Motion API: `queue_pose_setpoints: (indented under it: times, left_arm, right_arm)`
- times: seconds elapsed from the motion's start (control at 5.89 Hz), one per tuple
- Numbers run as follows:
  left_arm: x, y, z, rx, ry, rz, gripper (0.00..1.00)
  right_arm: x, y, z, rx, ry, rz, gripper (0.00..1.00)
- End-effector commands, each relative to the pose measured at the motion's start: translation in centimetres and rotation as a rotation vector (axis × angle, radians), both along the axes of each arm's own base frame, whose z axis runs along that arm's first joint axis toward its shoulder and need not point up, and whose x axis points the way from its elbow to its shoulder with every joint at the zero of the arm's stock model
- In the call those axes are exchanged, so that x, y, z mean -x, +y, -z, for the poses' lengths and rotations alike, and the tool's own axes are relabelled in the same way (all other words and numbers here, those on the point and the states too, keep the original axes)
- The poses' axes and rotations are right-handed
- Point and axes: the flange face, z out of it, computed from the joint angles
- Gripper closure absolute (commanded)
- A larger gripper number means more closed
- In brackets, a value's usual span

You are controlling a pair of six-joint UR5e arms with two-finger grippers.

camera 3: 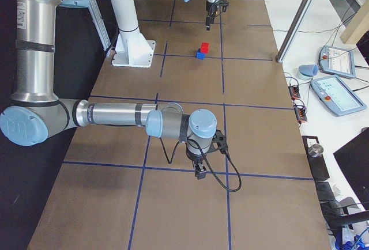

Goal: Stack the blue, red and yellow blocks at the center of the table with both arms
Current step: 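Withdraw the left gripper toward the yellow block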

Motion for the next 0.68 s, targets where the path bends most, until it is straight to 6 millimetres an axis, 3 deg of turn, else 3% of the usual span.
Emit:
queue_pose_setpoints:
  times: [0.0,0.17,0.34,0.51]
  left_arm:
    - [13.3,-2.1,-13.8,-0.032,-0.107,-0.009,0.01]
    - [18.8,-1.2,-21.7,-0.009,-0.151,-0.019,0.01]
    - [21.3,0.3,-26.8,0.009,-0.154,0.014,0.01]
    - [22.2,0.8,-31.3,0.004,-0.137,0.048,0.02]
  right_arm:
    - [0.0,-0.1,0.0,0.000,-0.001,0.000,0.00]
    - [0.0,-0.1,0.0,0.000,-0.002,0.000,0.00]
    - [0.0,-0.1,0.0,0.001,0.000,-0.001,0.00]
    - [0.0,-0.1,0.2,0.007,-0.001,-0.012,0.00]
